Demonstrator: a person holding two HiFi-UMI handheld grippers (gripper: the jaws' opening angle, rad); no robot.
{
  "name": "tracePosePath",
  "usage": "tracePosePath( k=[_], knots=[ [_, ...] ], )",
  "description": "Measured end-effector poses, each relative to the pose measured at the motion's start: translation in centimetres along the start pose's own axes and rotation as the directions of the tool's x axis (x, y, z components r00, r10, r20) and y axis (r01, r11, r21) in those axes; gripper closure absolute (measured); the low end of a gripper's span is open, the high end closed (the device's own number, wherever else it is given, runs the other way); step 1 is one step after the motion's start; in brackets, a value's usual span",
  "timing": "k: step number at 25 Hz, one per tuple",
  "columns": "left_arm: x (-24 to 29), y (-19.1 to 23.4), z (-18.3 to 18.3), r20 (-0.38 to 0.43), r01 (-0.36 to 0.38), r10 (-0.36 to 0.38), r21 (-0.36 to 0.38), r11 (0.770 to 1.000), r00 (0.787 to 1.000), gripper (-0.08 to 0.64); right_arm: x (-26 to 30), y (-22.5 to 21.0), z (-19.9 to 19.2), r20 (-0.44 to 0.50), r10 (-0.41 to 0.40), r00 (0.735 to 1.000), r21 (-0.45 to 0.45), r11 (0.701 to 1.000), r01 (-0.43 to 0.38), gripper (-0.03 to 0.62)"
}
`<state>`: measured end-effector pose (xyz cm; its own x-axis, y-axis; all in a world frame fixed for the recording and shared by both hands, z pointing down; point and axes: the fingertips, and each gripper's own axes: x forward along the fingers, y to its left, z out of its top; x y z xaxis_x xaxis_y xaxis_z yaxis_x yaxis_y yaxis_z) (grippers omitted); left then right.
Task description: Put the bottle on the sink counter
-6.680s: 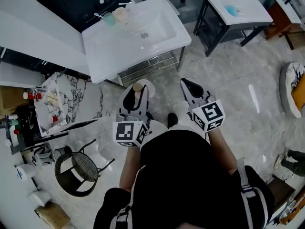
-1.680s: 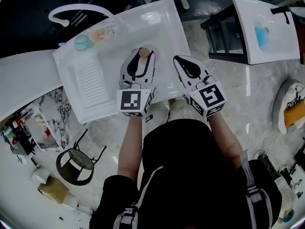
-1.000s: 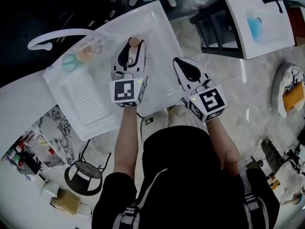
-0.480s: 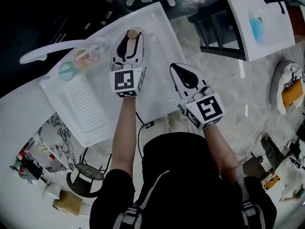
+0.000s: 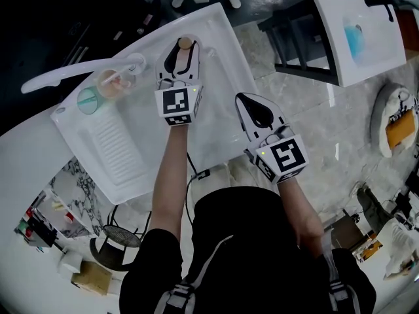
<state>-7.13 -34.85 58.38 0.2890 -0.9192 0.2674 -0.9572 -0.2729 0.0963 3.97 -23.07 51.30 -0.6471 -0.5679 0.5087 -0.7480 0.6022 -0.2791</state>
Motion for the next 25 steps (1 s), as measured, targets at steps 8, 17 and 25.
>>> tracePosePath(
  k=[8, 17, 25],
  knots=[
    [1.3, 0.0, 0.3, 0.015, -0.005, 0.005, 0.049, 0.999, 1.000, 0.420, -0.2, -0.9, 0.0, 0.004, -0.021, 1.000, 0.008, 1.000, 0.021, 0.588],
    [2.3, -0.3, 0.6, 0.034, -0.019, 0.018, 0.055, 0.998, 0.999, 0.420, -0.1, -1.5, 0.3, 0.001, -0.022, 1.000, 0.000, 1.000, 0.022, 0.588],
    [2.4, -0.3, 0.5, 0.031, -0.040, 0.038, 0.059, 0.997, 0.999, 0.420, -0.1, -1.9, 0.4, 0.000, -0.024, 1.000, 0.001, 1.000, 0.024, 0.588]
  ],
)
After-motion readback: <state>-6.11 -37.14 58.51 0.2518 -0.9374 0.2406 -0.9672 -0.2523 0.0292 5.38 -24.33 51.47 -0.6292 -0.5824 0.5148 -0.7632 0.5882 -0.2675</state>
